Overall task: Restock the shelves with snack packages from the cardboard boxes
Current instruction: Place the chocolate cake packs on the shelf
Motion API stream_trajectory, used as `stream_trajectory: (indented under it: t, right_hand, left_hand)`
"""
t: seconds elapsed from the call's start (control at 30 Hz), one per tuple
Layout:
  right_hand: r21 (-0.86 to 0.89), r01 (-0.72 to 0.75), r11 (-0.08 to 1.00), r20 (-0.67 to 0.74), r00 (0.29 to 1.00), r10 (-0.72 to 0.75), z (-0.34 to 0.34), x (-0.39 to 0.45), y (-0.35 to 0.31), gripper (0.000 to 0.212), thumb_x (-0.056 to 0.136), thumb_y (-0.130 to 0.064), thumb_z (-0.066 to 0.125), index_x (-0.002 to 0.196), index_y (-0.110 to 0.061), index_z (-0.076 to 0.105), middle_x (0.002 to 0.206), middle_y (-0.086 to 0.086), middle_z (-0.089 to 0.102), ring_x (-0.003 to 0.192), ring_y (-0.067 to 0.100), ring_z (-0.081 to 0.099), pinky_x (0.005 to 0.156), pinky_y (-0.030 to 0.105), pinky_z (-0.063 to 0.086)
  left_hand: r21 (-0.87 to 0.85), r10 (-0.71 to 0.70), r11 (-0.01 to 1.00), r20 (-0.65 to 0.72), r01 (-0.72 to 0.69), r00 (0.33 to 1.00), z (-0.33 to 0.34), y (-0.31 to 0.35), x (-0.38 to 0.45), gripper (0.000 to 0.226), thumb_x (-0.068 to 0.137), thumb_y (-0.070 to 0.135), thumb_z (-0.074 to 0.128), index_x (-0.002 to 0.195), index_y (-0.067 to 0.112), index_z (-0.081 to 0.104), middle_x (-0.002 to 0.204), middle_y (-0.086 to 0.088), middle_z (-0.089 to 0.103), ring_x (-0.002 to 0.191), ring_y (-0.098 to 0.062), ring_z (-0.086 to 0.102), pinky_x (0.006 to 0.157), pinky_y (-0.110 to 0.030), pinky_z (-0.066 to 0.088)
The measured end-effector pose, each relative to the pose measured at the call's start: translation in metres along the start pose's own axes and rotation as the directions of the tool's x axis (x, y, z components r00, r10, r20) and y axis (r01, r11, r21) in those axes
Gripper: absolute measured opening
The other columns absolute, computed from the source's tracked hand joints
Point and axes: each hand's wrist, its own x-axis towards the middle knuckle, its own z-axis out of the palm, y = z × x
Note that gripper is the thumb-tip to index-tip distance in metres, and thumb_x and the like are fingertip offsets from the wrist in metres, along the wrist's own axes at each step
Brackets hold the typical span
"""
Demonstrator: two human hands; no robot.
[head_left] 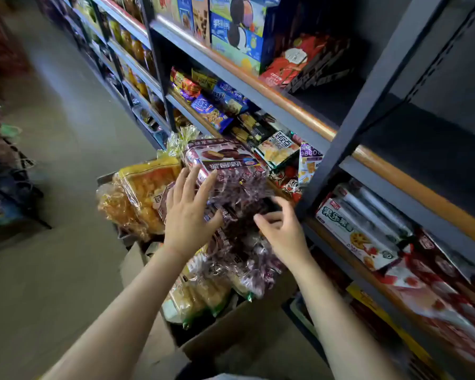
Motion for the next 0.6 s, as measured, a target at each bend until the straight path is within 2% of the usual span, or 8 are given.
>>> stream_trajectory:
  t: [0.03,0.1,0.17,0.2,0.33,0.43,0.53,0.6]
  right_hand:
    - [0.13,-0.1,0.986,-0.005,0.995,0.101,0.011,0.011,-0.007,0.052,0.089,-0.054,0.066,0.128,-0.024,0.051,0.103,-0.002,0.07,0.084,0.017,0.072,0.075,0.037,0.057]
    - [0.372,-0.364,0.854,0.11,0.931,0.348,0.029,0.025,-0.024,0.06,0.085,-0.07,0.058,0.118,-0.02,0.059,0.104,0.006,0.075,0.084,0.022,0.075,0.07,0.038,0.059]
    - [0.498,-0.525,0.69,0.253,0.849,0.463,0.043,0.035,-0.039,0.064,0.086,-0.07,0.056,0.117,-0.014,0.061,0.107,0.013,0.074,0.09,0.029,0.075,0.07,0.039,0.059]
    - [0.537,-0.545,0.644,0.266,0.834,0.484,0.048,0.039,-0.042,0.058,0.089,-0.061,0.06,0.119,-0.011,0.06,0.11,0.015,0.071,0.095,0.031,0.073,0.071,0.041,0.059]
    - [0.688,-0.41,0.598,0.126,0.88,0.457,0.056,0.049,-0.047,0.03,0.096,-0.024,0.065,0.122,-0.01,0.063,0.114,0.013,0.067,0.106,0.028,0.064,0.081,0.042,0.058]
    - [0.804,-0.293,0.518,0.107,0.928,0.357,0.048,0.043,-0.06,0.031,0.093,-0.018,0.067,0.121,-0.006,0.064,0.127,0.014,0.063,0.117,0.03,0.06,0.089,0.042,0.056]
    - [0.887,-0.213,0.41,0.121,0.963,0.239,0.033,0.033,-0.079,0.036,0.097,-0.015,0.058,0.131,-0.004,0.055,0.133,0.017,0.057,0.125,0.035,0.054,0.098,0.056,0.051]
    - [0.924,-0.182,0.337,0.133,0.977,0.165,0.018,0.023,-0.097,0.025,0.1,-0.016,0.053,0.122,-0.006,0.057,0.131,0.017,0.06,0.126,0.037,0.054,0.104,0.063,0.043]
  left_hand:
    - [0.02,0.043,0.999,0.044,-0.043,0.998,-0.001,-0.01,0.009,0.078,0.087,0.044,0.067,0.156,0.033,0.033,0.168,-0.006,0.018,0.156,-0.031,0.008,0.122,-0.05,0.006]
    - [0.069,0.079,0.993,0.161,-0.091,0.984,-0.002,-0.027,0.023,0.075,0.09,0.05,0.064,0.156,0.039,0.03,0.168,-0.004,0.017,0.157,-0.03,0.006,0.122,-0.048,0.003]
    - [0.03,0.102,0.993,0.257,-0.113,0.961,-0.002,-0.034,0.033,0.073,0.092,0.051,0.062,0.156,0.04,0.029,0.167,-0.003,0.021,0.156,-0.028,0.01,0.124,-0.049,0.007]
    - [0.001,0.121,0.992,0.259,-0.125,0.958,0.0,-0.036,0.033,0.071,0.093,0.05,0.063,0.156,0.04,0.031,0.166,-0.004,0.024,0.155,-0.028,0.014,0.123,-0.049,0.009]
    - [-0.043,0.124,0.992,0.243,-0.117,0.962,-0.003,-0.044,0.036,0.071,0.093,0.044,0.064,0.155,0.036,0.032,0.163,-0.004,0.029,0.153,-0.028,0.02,0.123,-0.05,0.014]
    - [-0.106,0.128,0.988,0.197,-0.109,0.972,-0.01,-0.047,0.043,0.081,0.091,0.039,0.067,0.159,0.033,0.024,0.164,-0.001,0.028,0.153,-0.026,0.019,0.123,-0.048,0.016]
    - [-0.214,0.145,0.969,0.097,-0.122,0.985,-0.018,-0.042,0.053,0.097,0.084,0.032,0.075,0.16,0.033,0.014,0.165,0.003,0.025,0.153,-0.022,0.019,0.124,-0.049,0.02]
    - [-0.298,0.149,0.946,0.037,-0.131,0.988,-0.023,-0.031,0.058,0.108,0.078,0.028,0.08,0.16,0.035,0.01,0.164,0.001,0.026,0.153,-0.022,0.021,0.124,-0.048,0.02]
